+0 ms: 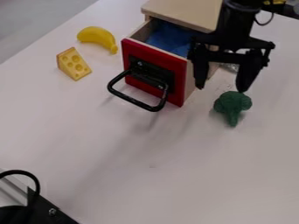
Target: Move the green object into the drawer
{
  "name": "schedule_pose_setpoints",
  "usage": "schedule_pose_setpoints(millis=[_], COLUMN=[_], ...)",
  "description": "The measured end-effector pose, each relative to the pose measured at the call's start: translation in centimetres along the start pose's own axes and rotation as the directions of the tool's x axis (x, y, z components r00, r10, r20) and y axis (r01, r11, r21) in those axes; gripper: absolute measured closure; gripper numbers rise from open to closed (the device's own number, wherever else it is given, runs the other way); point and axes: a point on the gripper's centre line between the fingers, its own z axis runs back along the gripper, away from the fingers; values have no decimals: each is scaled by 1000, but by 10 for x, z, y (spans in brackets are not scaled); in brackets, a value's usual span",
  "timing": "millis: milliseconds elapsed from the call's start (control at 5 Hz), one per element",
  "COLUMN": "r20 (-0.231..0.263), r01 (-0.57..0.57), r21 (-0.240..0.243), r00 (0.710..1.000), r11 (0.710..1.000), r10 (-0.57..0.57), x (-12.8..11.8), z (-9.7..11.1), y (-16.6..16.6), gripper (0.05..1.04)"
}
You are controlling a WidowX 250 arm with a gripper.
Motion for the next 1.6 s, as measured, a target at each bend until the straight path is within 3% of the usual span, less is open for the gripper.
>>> schedule_pose_setpoints(millis=[600,800,1200,1400,1600], r20=[-13,-2,-20,-60,-71], r01=[-53,-60,-79,-73,-73], r21=[53,42,66,96,110], r00=[998,998,997,995,994], r11=[997,997,995,993,991], r10=[54,61,80,79,81], x=[26,32,32,28,27], z=[-41,-42,-48,-66,-69], y=[-54,-60,-47,-36,-28], gripper=[83,83,83,83,83])
